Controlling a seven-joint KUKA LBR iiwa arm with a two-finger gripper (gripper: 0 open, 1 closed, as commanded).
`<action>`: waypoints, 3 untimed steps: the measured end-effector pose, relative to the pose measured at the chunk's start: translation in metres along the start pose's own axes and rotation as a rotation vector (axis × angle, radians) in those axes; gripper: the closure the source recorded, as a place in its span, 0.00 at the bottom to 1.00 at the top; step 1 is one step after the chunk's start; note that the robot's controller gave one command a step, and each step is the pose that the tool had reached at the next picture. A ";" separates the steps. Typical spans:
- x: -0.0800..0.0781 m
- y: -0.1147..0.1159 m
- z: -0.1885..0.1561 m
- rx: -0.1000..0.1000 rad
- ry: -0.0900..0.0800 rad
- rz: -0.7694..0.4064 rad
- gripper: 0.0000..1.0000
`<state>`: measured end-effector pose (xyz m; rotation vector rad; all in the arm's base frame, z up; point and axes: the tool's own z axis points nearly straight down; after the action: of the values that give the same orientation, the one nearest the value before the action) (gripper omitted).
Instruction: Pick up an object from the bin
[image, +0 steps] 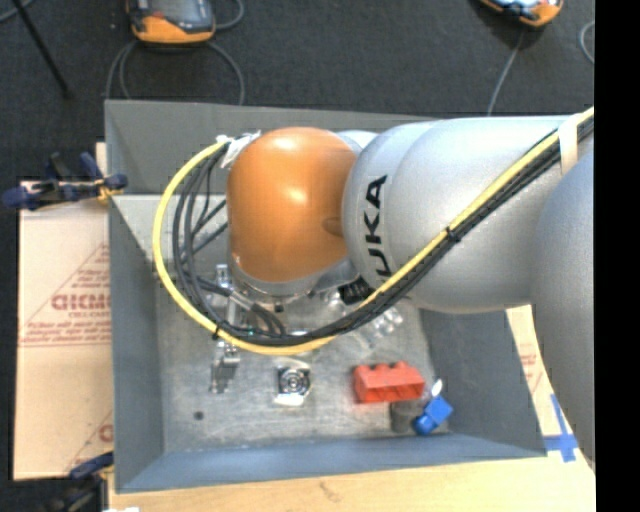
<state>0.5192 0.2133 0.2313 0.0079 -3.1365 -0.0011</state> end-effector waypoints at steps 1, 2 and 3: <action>-0.082 -0.067 0.128 0.003 -0.006 -0.341 0.00; -0.056 -0.122 0.078 0.002 -0.007 -0.301 0.00; -0.029 -0.186 0.134 0.004 -0.003 -0.456 0.00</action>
Offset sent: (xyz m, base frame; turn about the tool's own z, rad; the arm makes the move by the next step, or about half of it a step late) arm 0.0805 -0.0633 -0.1256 -0.3446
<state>0.5488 0.0281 0.0968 0.7167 -3.0571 0.0029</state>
